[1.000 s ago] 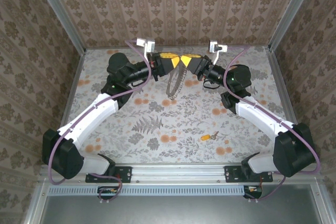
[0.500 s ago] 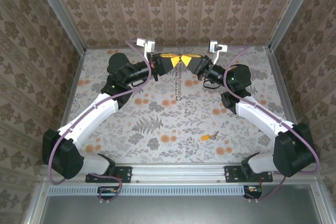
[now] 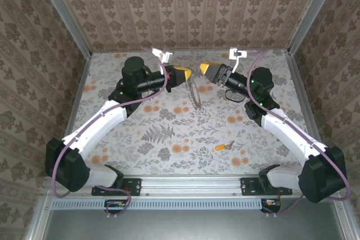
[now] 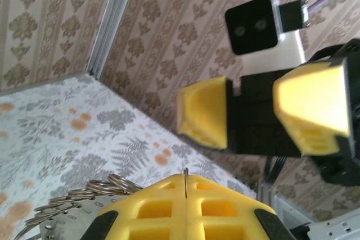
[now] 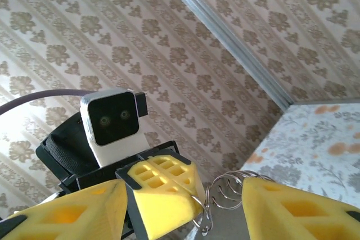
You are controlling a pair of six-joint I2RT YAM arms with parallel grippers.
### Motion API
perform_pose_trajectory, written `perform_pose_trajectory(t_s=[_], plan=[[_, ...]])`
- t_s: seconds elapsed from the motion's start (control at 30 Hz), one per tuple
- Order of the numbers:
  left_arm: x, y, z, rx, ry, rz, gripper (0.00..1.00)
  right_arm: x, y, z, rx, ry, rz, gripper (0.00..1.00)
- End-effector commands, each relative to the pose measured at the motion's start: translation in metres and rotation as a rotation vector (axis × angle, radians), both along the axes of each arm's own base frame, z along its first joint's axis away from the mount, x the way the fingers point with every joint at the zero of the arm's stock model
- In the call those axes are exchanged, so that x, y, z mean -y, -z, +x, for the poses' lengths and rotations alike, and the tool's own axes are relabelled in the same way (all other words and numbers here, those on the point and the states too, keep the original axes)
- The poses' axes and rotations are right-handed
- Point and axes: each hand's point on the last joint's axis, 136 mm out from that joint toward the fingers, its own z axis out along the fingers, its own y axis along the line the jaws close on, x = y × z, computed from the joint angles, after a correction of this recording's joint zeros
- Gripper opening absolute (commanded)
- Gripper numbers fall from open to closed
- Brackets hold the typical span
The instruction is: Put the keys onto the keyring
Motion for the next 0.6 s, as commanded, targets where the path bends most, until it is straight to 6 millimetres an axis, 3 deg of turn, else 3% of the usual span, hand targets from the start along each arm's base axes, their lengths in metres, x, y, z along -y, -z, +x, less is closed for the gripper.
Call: perform_pose_trajectory(t_s=[0.0,0.33,0.57], plan=[[-0.005,-0.008,-0.004,0.074,0.010,0.051,0.00,0.007,0.025,0.001,-0.072,0.039,-0.088,0.59],[-0.003,0.012,-0.009,0.062,0.067,0.150,0.00,0.012,0.045,-0.003,-0.112,0.063,-0.169,0.62],[-0.001,0.022,-0.018,0.063,0.143,0.188,0.00,0.010,0.049,-0.006,-0.129,0.044,-0.207,0.63]])
